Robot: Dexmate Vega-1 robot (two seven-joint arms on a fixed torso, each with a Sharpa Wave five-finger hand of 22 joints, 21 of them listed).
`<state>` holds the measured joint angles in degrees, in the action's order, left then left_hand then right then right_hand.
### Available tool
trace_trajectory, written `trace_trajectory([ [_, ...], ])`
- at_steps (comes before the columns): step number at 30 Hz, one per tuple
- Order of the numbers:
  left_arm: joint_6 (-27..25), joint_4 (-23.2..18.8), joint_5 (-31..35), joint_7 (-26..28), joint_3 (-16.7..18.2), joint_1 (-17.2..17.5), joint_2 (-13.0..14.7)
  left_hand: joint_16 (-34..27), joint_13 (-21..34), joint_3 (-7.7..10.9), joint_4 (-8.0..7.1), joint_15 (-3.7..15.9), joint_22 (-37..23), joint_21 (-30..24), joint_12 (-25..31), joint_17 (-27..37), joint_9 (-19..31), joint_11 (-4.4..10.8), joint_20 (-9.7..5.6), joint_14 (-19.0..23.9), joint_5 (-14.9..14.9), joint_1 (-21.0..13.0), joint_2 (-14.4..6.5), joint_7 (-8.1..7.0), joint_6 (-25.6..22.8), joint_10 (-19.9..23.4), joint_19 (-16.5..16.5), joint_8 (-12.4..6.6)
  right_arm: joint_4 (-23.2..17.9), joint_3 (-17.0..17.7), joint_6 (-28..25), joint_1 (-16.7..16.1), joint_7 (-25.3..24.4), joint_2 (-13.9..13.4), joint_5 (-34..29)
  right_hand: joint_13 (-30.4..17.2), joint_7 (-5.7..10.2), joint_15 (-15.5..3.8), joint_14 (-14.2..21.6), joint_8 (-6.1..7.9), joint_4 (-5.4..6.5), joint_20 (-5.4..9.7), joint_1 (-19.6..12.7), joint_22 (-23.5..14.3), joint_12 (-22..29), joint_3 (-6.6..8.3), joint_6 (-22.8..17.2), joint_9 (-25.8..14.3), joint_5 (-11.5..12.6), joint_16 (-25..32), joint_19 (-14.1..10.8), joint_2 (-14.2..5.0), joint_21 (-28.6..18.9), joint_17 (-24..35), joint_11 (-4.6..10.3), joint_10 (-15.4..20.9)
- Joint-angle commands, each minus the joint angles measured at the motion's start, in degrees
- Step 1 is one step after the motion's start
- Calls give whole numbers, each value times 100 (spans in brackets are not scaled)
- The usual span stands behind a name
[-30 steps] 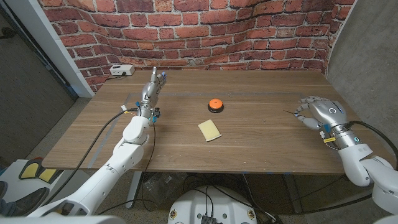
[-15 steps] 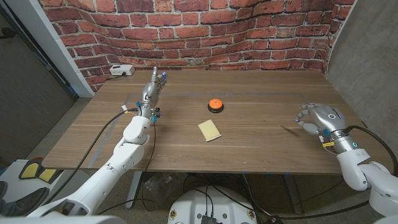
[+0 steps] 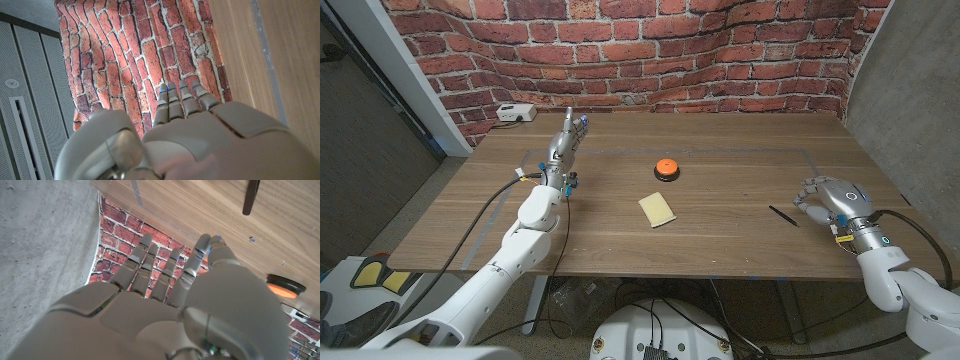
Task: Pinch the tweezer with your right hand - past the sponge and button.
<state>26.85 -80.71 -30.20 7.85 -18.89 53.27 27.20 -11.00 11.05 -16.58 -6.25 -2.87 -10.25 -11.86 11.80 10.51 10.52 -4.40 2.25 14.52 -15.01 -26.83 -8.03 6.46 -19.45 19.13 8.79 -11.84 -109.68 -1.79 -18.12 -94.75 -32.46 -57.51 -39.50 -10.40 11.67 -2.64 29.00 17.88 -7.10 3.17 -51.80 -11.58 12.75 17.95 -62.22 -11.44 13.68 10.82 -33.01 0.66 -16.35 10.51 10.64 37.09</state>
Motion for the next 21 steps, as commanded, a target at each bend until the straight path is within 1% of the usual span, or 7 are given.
trace_trajectory([
  [1,-68,-21,7,9,-9,-20,19,4,10,-5,-25,14,-19,5,-16,10,34,-1,1,35,26,-43,3,17,-42,36,57,24,101,-343,-290,224,-43,26,377,-8,46,-429,-10,-133,21,298,83,-16,-45,-30,220,-1,-44,-31,33,-18,-39,24,-78,-45],
  [8,-73,1,-7,10,-8,-20,12,1,10,-5,-28,13,-19,6,-15,10,34,6,6,43,28,-45,2,12,-40,40,56,26,77,-385,-246,355,-125,145,831,-16,68,-292,-116,-558,198,181,479,-13,-93,-140,1076,-1,-114,-27,158,-94,-1,50,-269,-164],
  [13,-75,29,-27,-6,-14,-23,3,2,11,-4,-29,16,-19,6,-14,10,34,-1,8,41,29,-47,0,16,-46,43,56,25,57,-430,-122,482,-220,178,1040,-20,-98,-215,-160,-770,283,112,713,-8,-105,-196,1754,-8,-170,-27,211,-142,16,50,-367,-219],
  [16,-89,30,-40,-14,-12,-17,12,2,11,-3,-30,15,-19,6,-14,10,34,-3,10,40,29,-49,-2,14,-45,43,57,26,56,-472,-14,589,-245,174,1143,-21,-357,-172,-207,-814,339,93,886,-3,-105,-246,2175,-9,-212,-33,240,-154,29,47,-397,-249],
  [18,-84,35,-48,-16,-7,-13,12,2,11,-2,-30,13,-19,6,-12,10,34,-3,8,40,30,-50,-3,11,-43,48,58,27,67,-489,115,665,-244,169,1248,-22,-545,-161,-219,-790,381,84,982,-1,-105,-269,2249,-8,-224,-30,242,-176,30,49,-405,-265],
  [20,-75,45,-53,-20,-5,-12,10,1,11,-1,-30,18,-19,7,-12,10,34,-1,16,44,30,-52,-4,20,-53,49,56,23,90,-412,422,720,-59,144,1606,-22,-765,-133,-233,-759,475,89,1148,0,-86,-265,2341,-3,-228,-24,272,-322,41,53,-588,-242],
  [21,-78,47,-60,-27,-6,-11,11,1,11,-1,-30,18,-19,7,-13,10,34,-6,17,45,30,-52,-4,17,-51,47,57,24,136,-385,602,757,-9,142,1758,-22,-878,-89,-276,-761,475,76,1172,3,-106,-252,2422,1,-227,-39,294,-358,51,44,-769,-303],
])
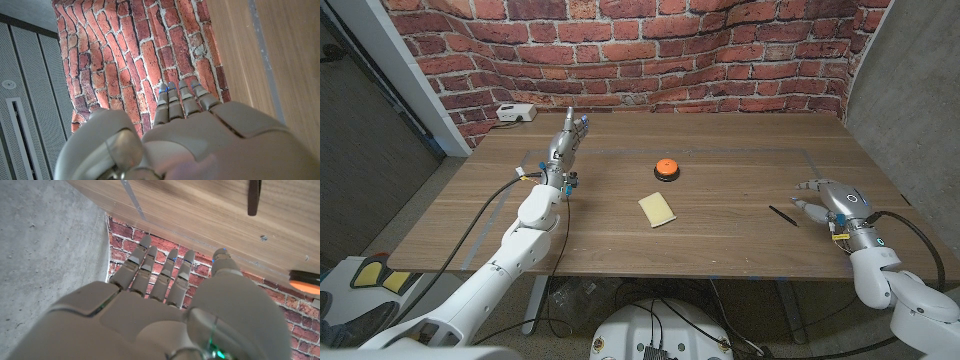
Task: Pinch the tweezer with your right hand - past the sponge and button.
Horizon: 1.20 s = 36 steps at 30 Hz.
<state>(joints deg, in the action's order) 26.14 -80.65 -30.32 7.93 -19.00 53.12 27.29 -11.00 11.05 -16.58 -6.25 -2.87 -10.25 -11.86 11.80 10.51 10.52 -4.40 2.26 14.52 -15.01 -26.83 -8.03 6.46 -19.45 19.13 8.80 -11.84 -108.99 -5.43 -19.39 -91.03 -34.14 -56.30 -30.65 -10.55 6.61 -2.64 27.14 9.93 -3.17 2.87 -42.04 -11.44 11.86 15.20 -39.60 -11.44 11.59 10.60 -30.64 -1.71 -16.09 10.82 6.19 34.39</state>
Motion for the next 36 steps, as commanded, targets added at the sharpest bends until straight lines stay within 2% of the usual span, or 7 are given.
trace_trajectory([
  [1,-9,45,-62,-55,2,4,4,2,11,-1,-31,18,-20,7,-14,10,34,-5,11,42,30,-54,-5,16,-50,44,55,25,99,-8,840,425,166,52,980,-7,-477,-32,-155,30,76,102,219,-8,-23,30,242,5,-19,-34,95,-143,43,6,-449,-63],
  [4,-43,28,-70,-93,-14,14,31,3,11,0,-32,15,-20,7,-14,10,34,-7,11,41,31,-56,-7,9,-48,45,55,26,185,19,1130,523,199,84,1205,-8,-641,49,-214,32,130,79,389,1,-36,-25,388,10,-45,-29,153,-139,72,8,-659,-135],
  [13,31,60,-103,-126,14,35,32,1,11,2,-34,22,-20,7,-11,9,34,-9,13,47,33,-61,-9,12,-51,53,57,27,311,-24,1616,826,257,151,1479,-10,-774,135,-269,46,261,54,684,10,-39,-120,519,10,-84,-12,174,-162,92,19,-829,-200],
  [17,24,40,-117,-145,28,47,61,2,11,3,-35,22,-20,7,-13,9,34,-6,13,46,34,-62,-10,12,-46,49,56,29,408,-108,1853,1026,266,244,1588,-13,-793,110,-167,115,294,74,784,16,10,-147,401,4,-91,32,95,-173,70,16,-839,-101],
  [18,20,34,-117,-147,30,53,69,2,11,3,-35,23,-20,7,-9,9,35,-2,15,46,34,-63,-11,10,-46,59,57,29,451,-130,1946,1080,271,271,1631,-18,-709,70,-21,172,298,101,840,22,69,-155,281,-6,-92,74,1,-187,42,8,-739,40],
  [20,20,-2,-121,-129,45,93,86,1,11,3,-36,24,-20,7,-11,9,35,-2,13,47,35,-63,-11,11,-49,55,57,28,551,-187,2154,1220,265,368,1741,-23,-694,37,124,237,283,108,865,27,115,-148,108,-15,-93,101,-96,-202,14,-1,-718,160],
  [36,15,-80,-142,-177,57,183,146,0,11,4,-41,17,-20,3,-11,9,35,-13,5,57,39,-67,-13,18,-51,58,70,30,945,-422,2949,1867,660,801,2566,-27,-792,131,-51,142,250,57,940,38,42,-147,308,-16,-111,-4,-13,-215,75,-9,-861,1],
])
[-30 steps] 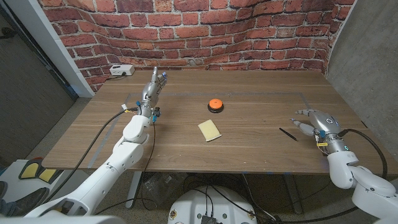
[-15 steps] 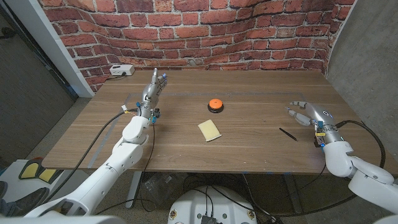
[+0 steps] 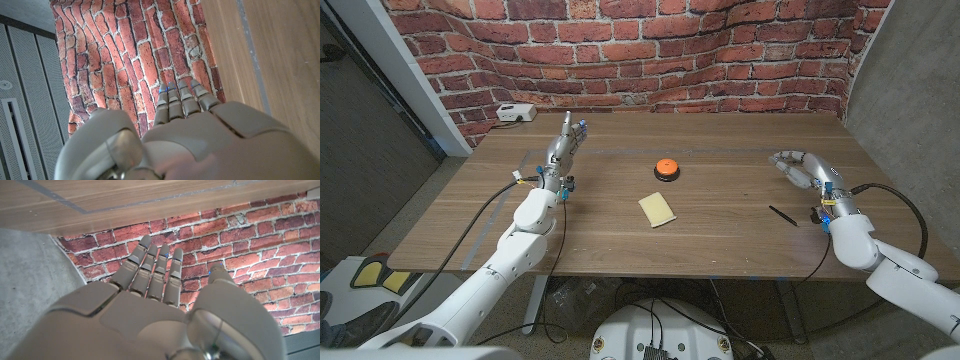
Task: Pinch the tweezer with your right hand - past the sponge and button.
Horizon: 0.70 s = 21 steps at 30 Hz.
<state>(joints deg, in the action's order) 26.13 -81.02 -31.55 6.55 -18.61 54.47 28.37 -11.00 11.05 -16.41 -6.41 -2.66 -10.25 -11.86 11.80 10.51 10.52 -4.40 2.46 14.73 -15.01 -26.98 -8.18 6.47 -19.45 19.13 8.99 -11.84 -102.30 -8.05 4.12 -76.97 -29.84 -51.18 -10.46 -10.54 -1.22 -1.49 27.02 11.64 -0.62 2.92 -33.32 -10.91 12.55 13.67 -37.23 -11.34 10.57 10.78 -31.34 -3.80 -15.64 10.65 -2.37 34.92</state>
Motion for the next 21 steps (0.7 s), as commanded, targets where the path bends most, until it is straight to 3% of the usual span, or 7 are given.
trace_trajectory([
  [1,6,-52,-16,-44,18,49,50,-1,11,-12,-25,-4,-20,4,-12,10,35,-6,-12,37,39,-52,3,14,-50,56,48,30,298,-165,634,491,238,326,598,-28,-16,33,-63,-34,-5,48,79,-15,-27,2,82,-25,-11,-30,64,-7,35,8,-40,-54],
  [8,-81,-85,-37,-120,0,35,111,6,11,-13,-27,-9,-20,7,-19,9,34,-8,-14,21,41,-53,5,24,-15,40,42,44,515,-235,998,735,575,484,1104,-28,-45,140,-203,-103,14,-5,200,-10,-81,-43,308,-19,-28,-57,181,17,100,14,-131,-213],
  [21,-118,-67,-97,-242,8,-8,170,14,10,-19,-31,-14,-20,14,-31,10,34,-17,-10,0,44,-50,13,15,17,8,25,55,883,-412,1421,1212,1336,728,2029,-28,-251,349,-627,-158,160,-138,690,-1,-156,-258,839,1,-45,-79,506,120,270,36,-344,-606],
])
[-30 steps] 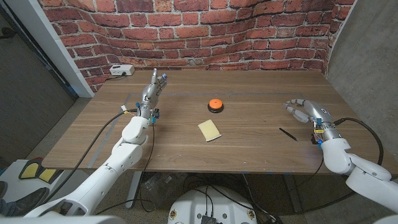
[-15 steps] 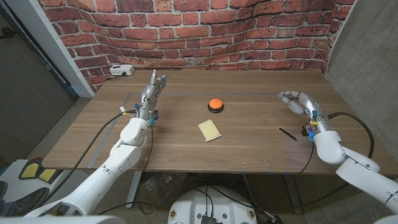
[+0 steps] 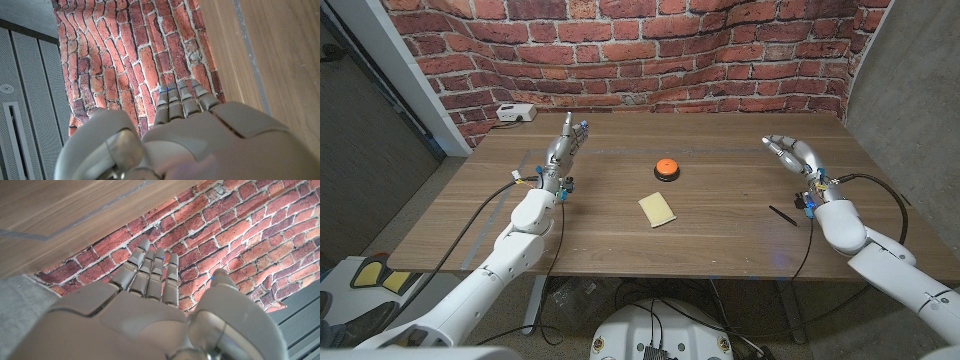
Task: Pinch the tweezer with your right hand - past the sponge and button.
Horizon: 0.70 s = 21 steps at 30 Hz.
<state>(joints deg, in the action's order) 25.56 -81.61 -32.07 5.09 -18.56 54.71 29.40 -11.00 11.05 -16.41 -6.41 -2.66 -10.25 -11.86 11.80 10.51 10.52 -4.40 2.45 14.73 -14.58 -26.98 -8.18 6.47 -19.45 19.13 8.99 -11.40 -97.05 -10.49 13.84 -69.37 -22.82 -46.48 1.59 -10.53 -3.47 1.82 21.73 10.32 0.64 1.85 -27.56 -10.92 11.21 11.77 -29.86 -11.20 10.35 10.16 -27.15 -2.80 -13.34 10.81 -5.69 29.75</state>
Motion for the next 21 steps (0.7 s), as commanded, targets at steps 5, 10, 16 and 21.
trace_trajectory([
  [5,-110,-19,-63,-143,0,-51,107,17,10,-21,-33,-10,-20,15,-33,10,34,-26,-14,-10,3,-47,16,-1,42,1,22,20,571,-303,544,718,923,360,1086,-30,-122,112,-323,-25,121,-74,382,3,-37,-201,337,-2,-17,-27,301,99,130,23,-83,-283],
  [10,-118,-16,-34,-150,-6,-75,127,28,10,-25,-36,-14,-20,19,-44,10,34,-26,-8,-47,5,-44,21,-14,122,-33,9,47,936,-462,792,1013,1355,481,1429,-31,-229,221,-616,-40,180,-87,675,8,-56,-392,707,13,11,-28,561,291,208,16,-152,-590],
  [16,-109,18,-34,-190,-15,-104,131,40,10,-29,-41,-11,-20,22,-58,11,34,-22,2,-91,7,-40,25,-42,194,-79,-3,66,1250,-549,934,1229,1690,677,1913,-29,-252,275,-933,-38,225,-100,904,10,-74,-542,1026,21,49,-37,876,431,267,11,-168,-916],
  [21,-143,-24,30,-146,-29,-120,155,57,10,-34,-45,-24,-21,37,-73,12,34,-12,-13,-163,9,-36,30,-51,294,-139,-45,88,1420,-584,967,1373,2018,764,2330,-28,-267,306,-1110,-38,241,-121,988,11,-72,-592,1182,26,67,-49,1053,465,292,7,-170,-1060],
])
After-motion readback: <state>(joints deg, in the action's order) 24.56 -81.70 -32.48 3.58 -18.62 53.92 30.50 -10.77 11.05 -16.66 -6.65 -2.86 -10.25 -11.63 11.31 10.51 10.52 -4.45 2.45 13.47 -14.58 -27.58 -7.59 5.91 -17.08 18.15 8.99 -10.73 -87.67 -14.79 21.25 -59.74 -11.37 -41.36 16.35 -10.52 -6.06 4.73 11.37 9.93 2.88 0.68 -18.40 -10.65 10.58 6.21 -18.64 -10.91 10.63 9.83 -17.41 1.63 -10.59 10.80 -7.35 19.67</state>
